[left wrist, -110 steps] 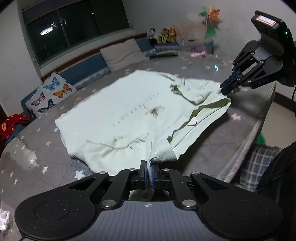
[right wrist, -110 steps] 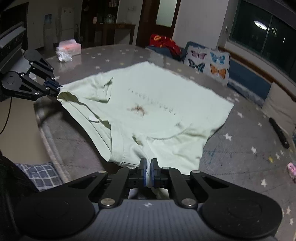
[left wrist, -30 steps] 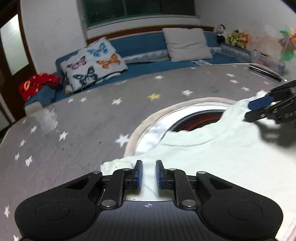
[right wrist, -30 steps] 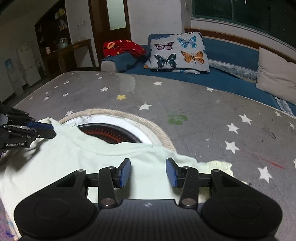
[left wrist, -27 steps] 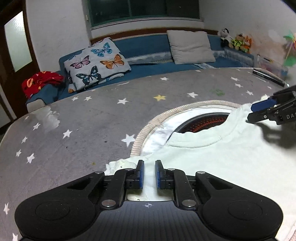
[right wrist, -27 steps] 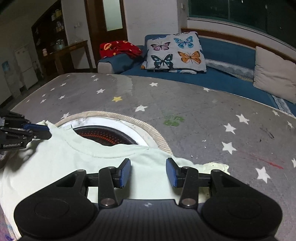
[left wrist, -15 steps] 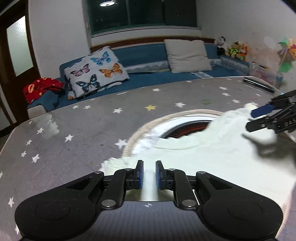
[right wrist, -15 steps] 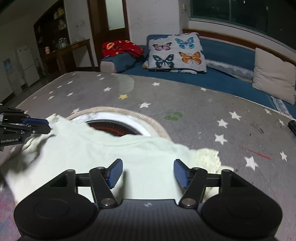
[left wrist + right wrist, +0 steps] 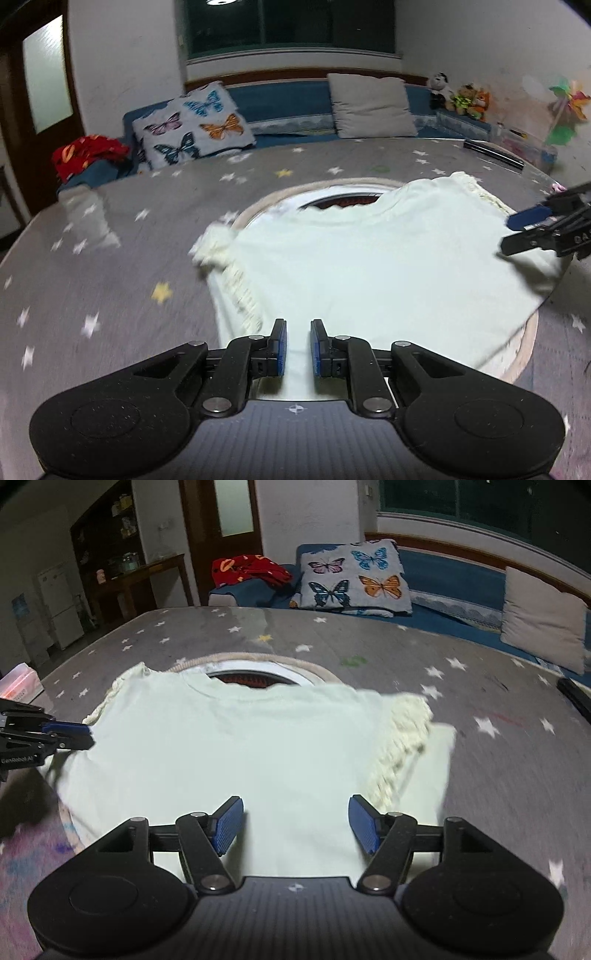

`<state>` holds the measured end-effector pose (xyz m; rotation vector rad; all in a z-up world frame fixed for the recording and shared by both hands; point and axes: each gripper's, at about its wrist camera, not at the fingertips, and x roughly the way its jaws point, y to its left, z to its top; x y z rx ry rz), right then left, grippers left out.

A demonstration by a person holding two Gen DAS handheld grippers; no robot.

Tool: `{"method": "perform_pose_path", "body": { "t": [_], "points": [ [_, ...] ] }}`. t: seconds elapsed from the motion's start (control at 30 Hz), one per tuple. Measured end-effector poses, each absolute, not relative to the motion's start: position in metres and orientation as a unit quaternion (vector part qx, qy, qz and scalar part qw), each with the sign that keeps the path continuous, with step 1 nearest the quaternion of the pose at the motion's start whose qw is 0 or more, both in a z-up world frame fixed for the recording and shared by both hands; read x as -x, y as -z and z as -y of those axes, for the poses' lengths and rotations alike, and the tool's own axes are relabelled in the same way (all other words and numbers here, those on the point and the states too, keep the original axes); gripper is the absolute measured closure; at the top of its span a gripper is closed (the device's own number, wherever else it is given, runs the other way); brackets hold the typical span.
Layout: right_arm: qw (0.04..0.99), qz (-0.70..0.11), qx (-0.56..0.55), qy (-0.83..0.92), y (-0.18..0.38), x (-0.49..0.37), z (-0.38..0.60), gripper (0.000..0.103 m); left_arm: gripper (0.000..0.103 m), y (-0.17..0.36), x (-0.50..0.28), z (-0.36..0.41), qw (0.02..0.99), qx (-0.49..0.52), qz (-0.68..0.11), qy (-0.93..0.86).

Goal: Fold clothes

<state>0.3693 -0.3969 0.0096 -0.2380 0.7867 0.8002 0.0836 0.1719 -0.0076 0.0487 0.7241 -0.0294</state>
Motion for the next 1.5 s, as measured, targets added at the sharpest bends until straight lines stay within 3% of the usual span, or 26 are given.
{"method": "perform_pose_path", "body": {
  "t": [0.23, 0.43, 0.83, 1.03, 1.43, 1.5],
  "points": [
    [0.854, -0.375, 0.082, -0.353, -0.01, -0.356, 0.426, 0.038, 0.086, 0.001, -0.06, -0.182, 0.94, 0.01, -0.342, -0.011],
    [0.87, -0.325, 0.074, -0.365, -0.024, -0.331, 0.431, 0.037, 0.086, 0.0, -0.051, -0.183, 0.941, 0.022, -0.336, -0.02],
    [0.862, -0.367, 0.042, -0.347, -0.003, -0.332, 0.451, 0.037, 0.085, 0.004, -0.048, -0.183, 0.938, 0.026, -0.344, -0.029],
    [0.868, -0.338, 0.044, -0.361, -0.014, -0.324, 0.448, 0.037, 0.084, -0.004, -0.047, -0.179, 0.943, 0.033, -0.329, -0.03],
    [0.867, -0.362, 0.04, -0.34, 0.001, -0.329, 0.454, 0.037, 0.084, 0.005, -0.043, -0.185, 0.938, 0.043, -0.342, -0.043],
    [0.871, -0.36, 0.037, -0.332, 0.0, -0.33, 0.46, 0.037, 0.08, 0.003, -0.041, -0.185, 0.939, 0.046, -0.338, -0.047]
  ]
}}
